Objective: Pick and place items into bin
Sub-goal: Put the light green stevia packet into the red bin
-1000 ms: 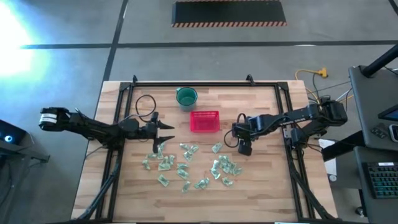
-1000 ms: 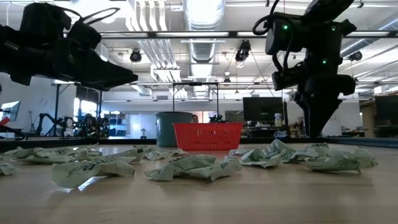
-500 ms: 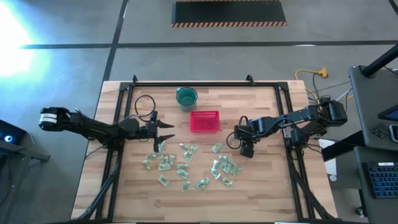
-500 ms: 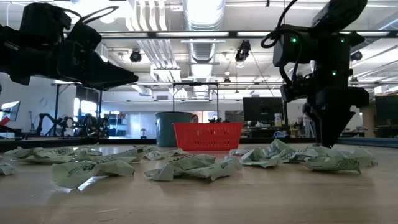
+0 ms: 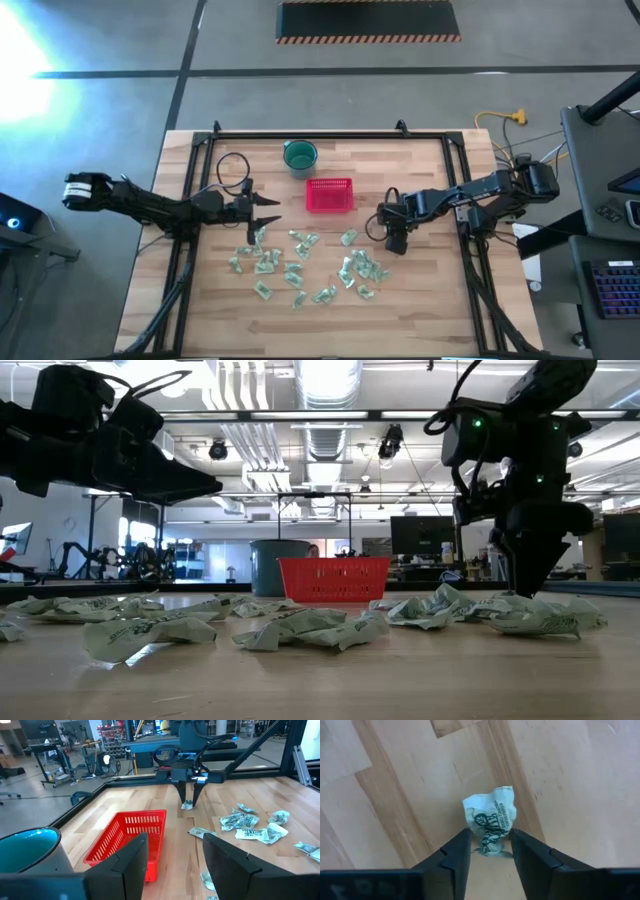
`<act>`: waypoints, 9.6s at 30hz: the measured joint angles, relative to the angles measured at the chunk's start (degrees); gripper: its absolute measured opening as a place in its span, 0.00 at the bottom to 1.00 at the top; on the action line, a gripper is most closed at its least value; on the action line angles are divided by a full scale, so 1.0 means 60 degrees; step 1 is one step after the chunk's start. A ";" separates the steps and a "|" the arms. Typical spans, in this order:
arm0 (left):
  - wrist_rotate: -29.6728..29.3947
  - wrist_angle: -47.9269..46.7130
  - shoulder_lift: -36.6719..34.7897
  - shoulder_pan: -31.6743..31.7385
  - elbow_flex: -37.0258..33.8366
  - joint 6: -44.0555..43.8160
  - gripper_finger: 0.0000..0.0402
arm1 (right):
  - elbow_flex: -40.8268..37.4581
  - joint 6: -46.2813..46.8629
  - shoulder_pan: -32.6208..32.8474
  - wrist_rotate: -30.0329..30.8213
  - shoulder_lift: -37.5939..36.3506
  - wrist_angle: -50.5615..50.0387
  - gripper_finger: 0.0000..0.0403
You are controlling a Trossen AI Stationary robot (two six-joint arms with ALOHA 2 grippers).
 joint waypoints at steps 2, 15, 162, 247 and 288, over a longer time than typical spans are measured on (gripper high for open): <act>0.0000 0.0000 -0.0004 0.0000 0.0000 0.0000 0.43 | 0.0000 0.0020 0.0052 -0.0009 0.0000 0.0015 0.27; 0.0001 0.0000 -0.0004 0.0000 -0.0007 -0.0005 0.43 | -0.0007 0.0124 0.0495 0.0050 -0.0036 0.0310 0.03; 0.1297 -0.4720 0.4295 -0.0211 0.3748 -0.0262 0.02 | -0.0670 -0.4814 -0.0262 0.0453 -0.2186 0.6347 0.16; -0.1679 -0.7529 0.2614 -0.1475 0.6094 0.0994 0.36 | -0.0798 -0.4490 0.0596 -0.1199 0.1330 0.8751 0.36; -0.1694 -0.7508 0.2550 -0.1479 0.6093 0.0958 0.36 | -0.0415 -0.3312 0.0699 -0.0515 0.1953 0.8562 0.02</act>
